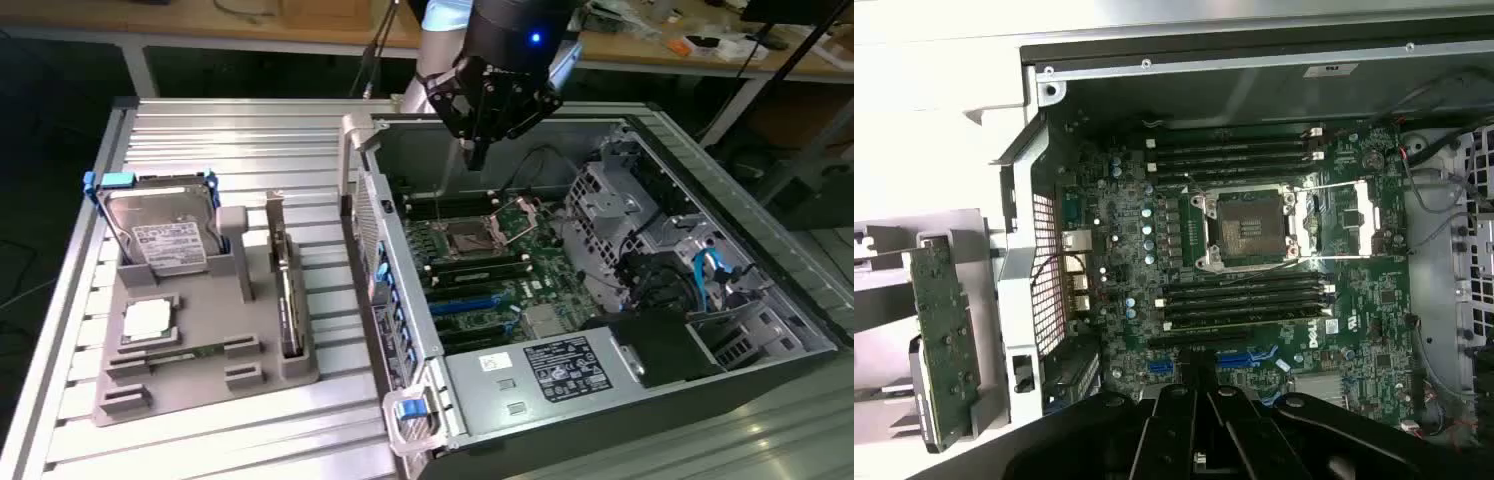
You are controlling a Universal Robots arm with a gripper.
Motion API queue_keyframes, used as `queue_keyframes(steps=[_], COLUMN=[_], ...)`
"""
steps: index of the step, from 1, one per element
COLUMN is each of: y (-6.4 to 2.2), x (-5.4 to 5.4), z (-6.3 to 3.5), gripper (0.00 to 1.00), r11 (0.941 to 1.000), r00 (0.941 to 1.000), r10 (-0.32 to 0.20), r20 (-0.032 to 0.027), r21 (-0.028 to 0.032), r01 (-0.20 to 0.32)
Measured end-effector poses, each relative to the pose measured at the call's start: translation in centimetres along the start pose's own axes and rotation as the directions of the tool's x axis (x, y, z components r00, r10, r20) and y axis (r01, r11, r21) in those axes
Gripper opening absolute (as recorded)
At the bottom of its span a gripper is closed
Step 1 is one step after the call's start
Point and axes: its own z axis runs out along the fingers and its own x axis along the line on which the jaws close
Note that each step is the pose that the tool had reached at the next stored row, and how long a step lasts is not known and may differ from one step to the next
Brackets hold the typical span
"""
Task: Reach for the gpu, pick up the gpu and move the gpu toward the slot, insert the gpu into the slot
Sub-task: 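Reach for the gpu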
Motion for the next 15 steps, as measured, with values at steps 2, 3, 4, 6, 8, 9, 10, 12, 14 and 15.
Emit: queue_keyframes(steps=[2, 3, 4, 6, 8, 9, 10, 12, 14, 15], y=[-0.02, -0.04, -0.05, -0.07, -0.09, -0.11, -0.12, -0.14, -0.16, -0.18], x=[0.3, 0.5, 0.6, 0.9, 1.2, 1.4, 1.5, 1.8, 2.2, 2.4], z=[0.0, -0.01, -0.02, -0.03, -0.03, -0.04, -0.04, -0.05, -0.06, -0.07], gripper=[0.11, 0.11, 0.11, 0.11, 0.11, 0.11, 0.11, 0.11, 0.11, 0.11], r11=[1.0, 1.0, 1.0, 1.0, 1.0, 1.0, 1.0, 1.0, 1.0, 1.0], r00=[1.0, 1.0, 1.0, 1.0, 1.0, 1.0, 1.0, 1.0, 1.0, 1.0], r10=[0.0, 0.0, 0.0, 0.0, 0.0, 0.0, 0.0, 0.0, 0.0, 0.0], r20=[0.0001, 0.0, 0.0, 0.0, 0.0, 0.0, 0.0, 0.0, 0.0, 0.0], r21=[-0.0001, 0.0, 0.0, 0.0, 0.0, 0.0, 0.0, 0.0, 0.0001, 0.0001], r01=[0.0, 0.0, 0.0, 0.0, 0.0, 0.0, 0.0, 0.0, 0.0, 0.0])
